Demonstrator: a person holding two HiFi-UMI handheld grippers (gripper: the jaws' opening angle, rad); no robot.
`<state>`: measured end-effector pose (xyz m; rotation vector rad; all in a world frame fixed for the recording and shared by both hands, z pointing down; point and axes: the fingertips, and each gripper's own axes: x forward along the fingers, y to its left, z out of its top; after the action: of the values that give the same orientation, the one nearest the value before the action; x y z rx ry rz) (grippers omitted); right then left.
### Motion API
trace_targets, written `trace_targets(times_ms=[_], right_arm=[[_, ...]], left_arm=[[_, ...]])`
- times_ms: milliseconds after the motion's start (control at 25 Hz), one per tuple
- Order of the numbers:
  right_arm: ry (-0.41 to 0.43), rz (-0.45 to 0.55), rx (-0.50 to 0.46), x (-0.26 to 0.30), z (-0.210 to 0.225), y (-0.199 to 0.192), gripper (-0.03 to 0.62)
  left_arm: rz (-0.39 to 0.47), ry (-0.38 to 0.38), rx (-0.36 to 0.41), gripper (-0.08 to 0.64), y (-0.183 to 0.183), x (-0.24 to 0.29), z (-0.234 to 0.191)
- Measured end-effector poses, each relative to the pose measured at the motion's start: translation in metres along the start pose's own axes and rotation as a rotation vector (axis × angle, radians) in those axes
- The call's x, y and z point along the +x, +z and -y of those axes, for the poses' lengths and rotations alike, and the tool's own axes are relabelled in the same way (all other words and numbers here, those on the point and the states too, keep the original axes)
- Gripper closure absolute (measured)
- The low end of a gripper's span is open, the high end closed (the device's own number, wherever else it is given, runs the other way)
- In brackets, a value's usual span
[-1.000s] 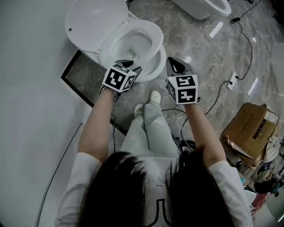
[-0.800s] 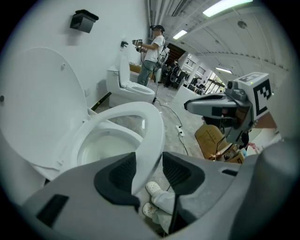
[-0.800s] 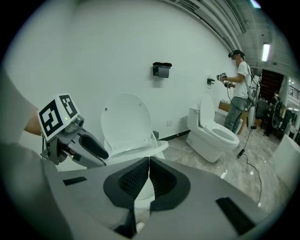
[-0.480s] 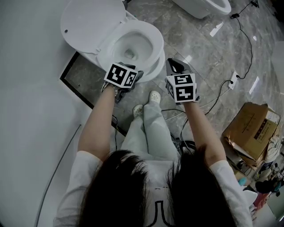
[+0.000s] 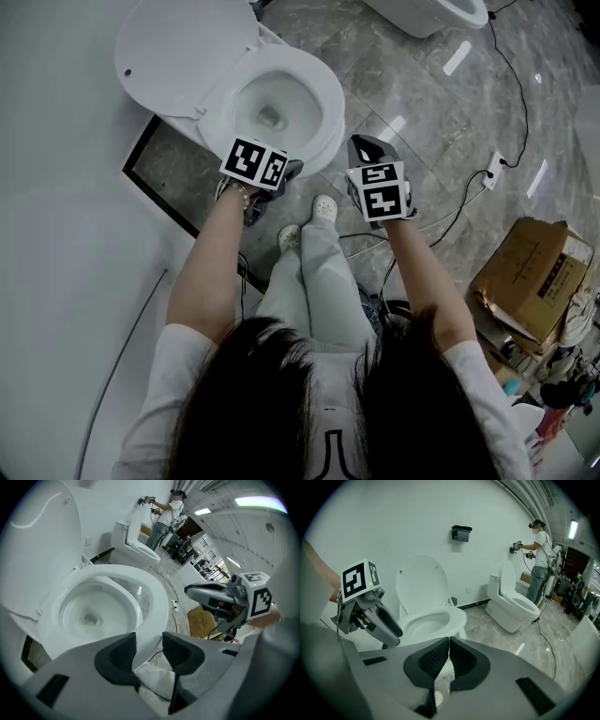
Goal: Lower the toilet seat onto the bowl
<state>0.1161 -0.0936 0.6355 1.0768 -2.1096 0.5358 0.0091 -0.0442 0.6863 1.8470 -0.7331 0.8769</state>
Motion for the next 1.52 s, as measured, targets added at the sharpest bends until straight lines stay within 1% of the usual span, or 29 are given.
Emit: trace_targets(times_ms=[120, 240, 480, 600, 760, 880, 1080, 1280, 1400, 1520], right_arm=[[0.003, -0.018, 0.005, 0.007, 0.001, -0.009, 0.563], [0.006, -0.033, 0.005, 0.015, 0.002, -0.016, 0.563], [0.011, -0.086, 0.004, 0.033, 0.006, -0.033, 0.563], [0.015, -0.147, 0.017, 0.041, 0.007, -0.044, 0.563], [0.022, -0.219, 0.043, 0.051, 0.009, -0.058, 0.563], [0.036, -0.252, 0.059, 0.059, 0.010, -0.068, 0.563], [0.049, -0.292, 0.059, 0.070, 0.013, -0.084, 0.563], [0.042, -0.303, 0.190, 0.082, 0.024, -0.100, 0.563], [0.030, -0.305, 0.216, 0.090, 0.033, -0.108, 0.563], [0.041, -0.321, 0.219, 0.097, 0.036, -0.118, 0.563]], left_arm=[[0.015, -0.023, -0.073, 0.379, -0.004, 0.009, -0.003], [0.018, -0.031, -0.139, 0.380, -0.008, 0.020, -0.005], [-0.009, -0.003, -0.223, 0.390, -0.013, 0.039, -0.011], [-0.034, 0.017, -0.261, 0.390, -0.017, 0.049, -0.013], [-0.068, 0.055, -0.270, 0.390, -0.023, 0.063, -0.017], [-0.089, 0.080, -0.282, 0.390, -0.026, 0.073, -0.020], [-0.125, 0.122, -0.290, 0.390, -0.032, 0.088, -0.024], [-0.140, 0.150, -0.289, 0.390, -0.039, 0.104, -0.030], [-0.152, 0.165, -0.295, 0.390, -0.042, 0.112, -0.034], [-0.162, 0.181, -0.301, 0.390, -0.044, 0.120, -0.037]])
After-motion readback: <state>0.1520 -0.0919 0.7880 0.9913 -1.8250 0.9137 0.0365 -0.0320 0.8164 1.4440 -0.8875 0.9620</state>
